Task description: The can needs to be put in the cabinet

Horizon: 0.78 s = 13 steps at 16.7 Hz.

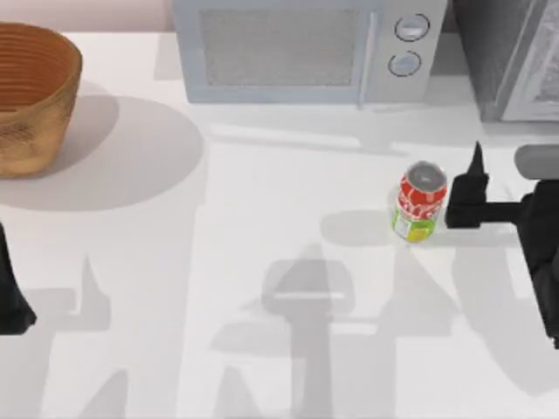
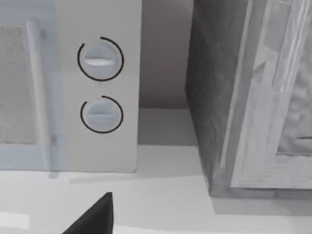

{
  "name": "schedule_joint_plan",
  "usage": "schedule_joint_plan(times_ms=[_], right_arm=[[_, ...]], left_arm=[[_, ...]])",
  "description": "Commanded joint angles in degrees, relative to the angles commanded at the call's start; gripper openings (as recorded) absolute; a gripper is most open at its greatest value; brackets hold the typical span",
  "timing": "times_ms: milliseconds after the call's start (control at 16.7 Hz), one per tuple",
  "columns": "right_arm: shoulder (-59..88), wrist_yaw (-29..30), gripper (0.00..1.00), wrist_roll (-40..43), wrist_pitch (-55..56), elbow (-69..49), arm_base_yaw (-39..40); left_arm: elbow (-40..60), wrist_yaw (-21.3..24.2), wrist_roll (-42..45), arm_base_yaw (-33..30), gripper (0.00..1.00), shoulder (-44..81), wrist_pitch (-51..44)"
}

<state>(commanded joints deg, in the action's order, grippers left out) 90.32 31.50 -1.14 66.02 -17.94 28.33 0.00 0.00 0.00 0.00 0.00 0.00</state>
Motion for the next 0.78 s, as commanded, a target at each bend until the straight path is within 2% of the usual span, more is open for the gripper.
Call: schedule_joint_plan(times_ms=[420,780], right_arm=[[31.7,9.9,1.00,-3.3,23.7,-6.6,10.7],[42.3,13.0,1.00,-4.9,31.6,-8.9,14.4]], left_arm=[[0.0,0.0,0.0,0.0,1.00,0.0,0.0],[0.0,0.0,0.0,0.0,1.00,0.0,0.0]])
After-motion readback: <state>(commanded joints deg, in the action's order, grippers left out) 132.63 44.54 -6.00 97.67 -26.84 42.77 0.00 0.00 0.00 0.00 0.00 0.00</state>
